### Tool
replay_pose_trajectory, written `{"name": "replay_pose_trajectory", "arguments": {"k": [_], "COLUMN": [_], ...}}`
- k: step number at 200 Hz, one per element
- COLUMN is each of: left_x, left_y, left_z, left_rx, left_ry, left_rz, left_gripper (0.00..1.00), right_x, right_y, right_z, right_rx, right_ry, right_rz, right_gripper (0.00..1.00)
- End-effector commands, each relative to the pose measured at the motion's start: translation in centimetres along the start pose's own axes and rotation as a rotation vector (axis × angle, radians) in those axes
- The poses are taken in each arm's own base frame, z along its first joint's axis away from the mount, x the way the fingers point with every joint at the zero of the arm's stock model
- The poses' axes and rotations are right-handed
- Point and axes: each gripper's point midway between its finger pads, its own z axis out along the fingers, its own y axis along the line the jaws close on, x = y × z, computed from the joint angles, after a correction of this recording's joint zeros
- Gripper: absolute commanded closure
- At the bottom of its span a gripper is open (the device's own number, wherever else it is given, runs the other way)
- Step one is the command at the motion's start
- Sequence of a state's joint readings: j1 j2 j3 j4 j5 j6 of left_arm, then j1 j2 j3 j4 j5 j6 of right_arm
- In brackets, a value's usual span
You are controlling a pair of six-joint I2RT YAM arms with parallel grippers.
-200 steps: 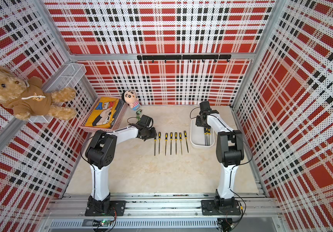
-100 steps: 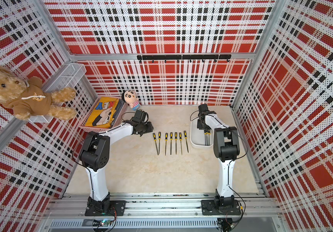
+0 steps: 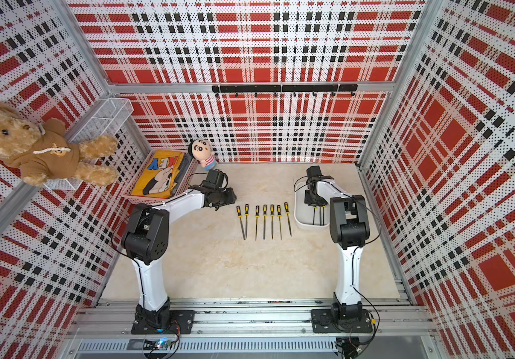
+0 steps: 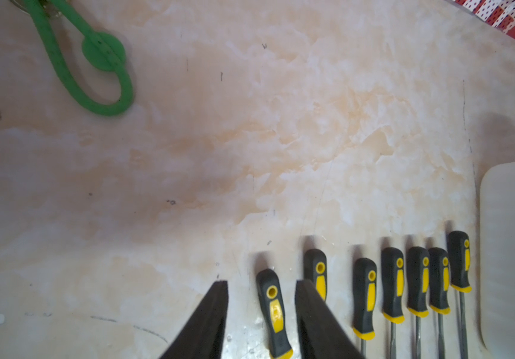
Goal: Take the file tool out of the storage box
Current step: Pick up the file tool from the storage box, then place the file tool at the center of the board.
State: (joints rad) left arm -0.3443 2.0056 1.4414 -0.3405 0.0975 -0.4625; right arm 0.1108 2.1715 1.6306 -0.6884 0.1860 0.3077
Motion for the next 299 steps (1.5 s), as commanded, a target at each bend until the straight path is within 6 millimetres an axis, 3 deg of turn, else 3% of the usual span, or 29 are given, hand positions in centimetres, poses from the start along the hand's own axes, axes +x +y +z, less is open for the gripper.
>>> {"name": "replay_pose_trajectory", "arguments": {"k": [1,19,53,72,90,111,127,138,141,166,188,205,234,270,299], "left_x": [-2.3,-2.5,-2.6,-2.7,-2.9,-3.2,-3.8,-3.9,-4.6,-5.4,-5.8,-5.9,-5.4,-3.9,-2.9], "left_y": [-1.0,-1.1,-1.2,-1.1,-0.9,-0.1,1.2,1.7,3.2,5.7,7.4,8.4,8.8,9.4,9.9], "left_z": [-1.3,-1.3,-1.3,-1.4,-1.5,-1.8,-2.2,-2.5,-2.8,-3.6,-4.1,-4.4,-4.8,-4.8,-4.5], "left_rx": [0.032,0.034,0.036,0.038,0.040,0.068,0.068,0.062,0.045,0.026,0.005,-0.006,-0.005,-0.016,-0.023], "left_ry": [-0.054,-0.056,-0.059,-0.059,-0.062,-0.066,-0.087,-0.097,-0.110,-0.132,-0.144,-0.151,-0.147,-0.131,-0.115], "left_rz": [0.015,0.017,0.017,0.021,0.017,-0.024,-0.049,-0.052,-0.076,-0.111,-0.128,-0.139,-0.142,-0.148,-0.149], "left_gripper": [0.57,0.56,0.56,0.56,0.56,0.56,0.56,0.56,0.56,0.56,0.56,0.56,0.56,0.56,0.56], "right_x": [1.7,1.8,1.0,-0.9,-3.5,-5.6,-5.9,-5.7,-5.5,-3.7,-1.0,0.9,2.4,4.7,6.6], "right_y": [0.1,0.5,0.9,2.0,3.7,7.5,10.9,13.2,13.9,20.1,25.9,29.6,34.1,38.1,39.5], "right_z": [1.6,1.5,0.8,-1.6,-5.4,-10.9,-14.6,-16.5,-16.9,-19.7,-19.6,-17.9,-15.7,-14.3,-13.3], "right_rx": [-0.006,-0.024,-0.045,-0.095,-0.150,-0.270,-0.361,-0.424,-0.444,-0.598,-0.683,-0.694,-0.750,-0.789,-0.781], "right_ry": [0.055,0.055,0.029,-0.034,-0.122,-0.223,-0.270,-0.278,-0.276,-0.261,-0.200,-0.143,-0.066,0.015,0.053], "right_rz": [-0.004,-0.004,0.012,0.013,-0.001,-0.029,-0.053,-0.051,-0.049,-0.055,-0.059,-0.070,-0.041,-0.067,-0.076], "right_gripper": [0.71,0.73,0.92,0.95,0.96,0.96,0.95,0.95,0.95,0.95,0.94,0.94,0.96,0.99,0.99]}}
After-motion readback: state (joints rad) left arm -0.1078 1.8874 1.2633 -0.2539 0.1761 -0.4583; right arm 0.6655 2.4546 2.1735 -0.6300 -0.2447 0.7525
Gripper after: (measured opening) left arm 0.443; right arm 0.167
